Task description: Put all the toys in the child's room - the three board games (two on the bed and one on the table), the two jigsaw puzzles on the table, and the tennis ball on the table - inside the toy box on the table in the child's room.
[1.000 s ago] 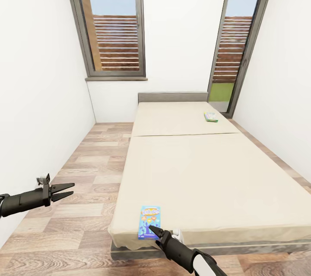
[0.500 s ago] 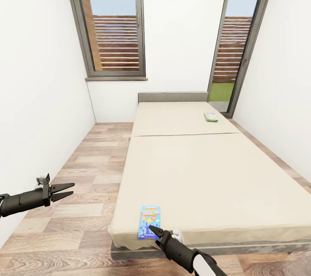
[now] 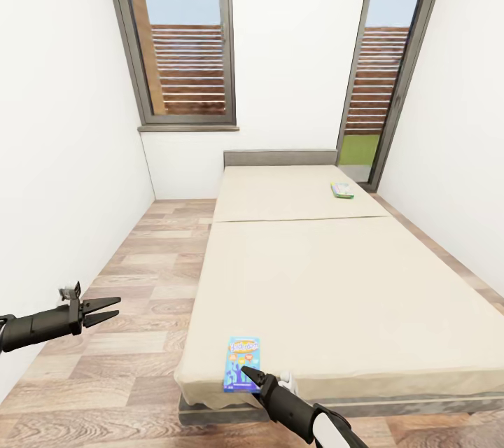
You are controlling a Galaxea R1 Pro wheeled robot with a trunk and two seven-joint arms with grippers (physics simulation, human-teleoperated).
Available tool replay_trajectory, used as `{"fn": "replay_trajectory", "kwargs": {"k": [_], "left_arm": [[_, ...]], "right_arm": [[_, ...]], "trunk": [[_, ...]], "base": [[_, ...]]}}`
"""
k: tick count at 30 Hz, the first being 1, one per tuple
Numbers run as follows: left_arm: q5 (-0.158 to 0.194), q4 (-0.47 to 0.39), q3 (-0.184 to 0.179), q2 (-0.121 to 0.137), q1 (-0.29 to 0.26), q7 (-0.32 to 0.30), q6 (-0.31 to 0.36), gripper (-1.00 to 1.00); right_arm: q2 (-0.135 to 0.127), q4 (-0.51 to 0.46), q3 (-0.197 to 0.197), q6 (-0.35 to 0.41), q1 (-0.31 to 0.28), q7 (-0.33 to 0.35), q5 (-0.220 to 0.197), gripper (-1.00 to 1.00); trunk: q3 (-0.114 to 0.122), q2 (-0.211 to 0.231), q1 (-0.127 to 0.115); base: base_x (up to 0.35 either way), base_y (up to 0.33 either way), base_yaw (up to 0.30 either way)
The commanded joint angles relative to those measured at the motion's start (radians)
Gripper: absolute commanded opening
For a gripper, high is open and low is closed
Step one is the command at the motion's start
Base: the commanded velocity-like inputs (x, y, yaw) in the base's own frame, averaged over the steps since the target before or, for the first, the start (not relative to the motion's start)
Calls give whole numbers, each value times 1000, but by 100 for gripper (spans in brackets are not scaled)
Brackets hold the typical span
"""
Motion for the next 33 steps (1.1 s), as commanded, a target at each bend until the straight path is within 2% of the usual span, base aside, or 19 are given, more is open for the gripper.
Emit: {"fn": "replay_trajectory", "kwargs": {"k": [1,14,15,30,33], "left_arm": [[-5,0,1,0,-1,-6,11,100],[-4,0,1,0,-1,-6,10,100],[-5,0,1,0,-1,-6,11,100],[-4,0,1,0,-1,-6,11,100],[-4,0,1,0,-1,-6,12,100]], "right_arm": [[-1,0,3,6,0,-1,-9,100],[0,0,3,6,0,-1,-9,100],[0,0,3,6,0,-1,-9,-100],[-1,0,3,6,0,-1,-10,-100],[-1,0,3,6,0,-1,-10,-100]], "trunk": [[-1,0,0],[-1,0,0],[-1,0,0],[-1,0,0],[8,21,-12]], "base": [[21,0,0],[6,0,0],[1,0,0],[0,0,0],[0,0,0]]}}
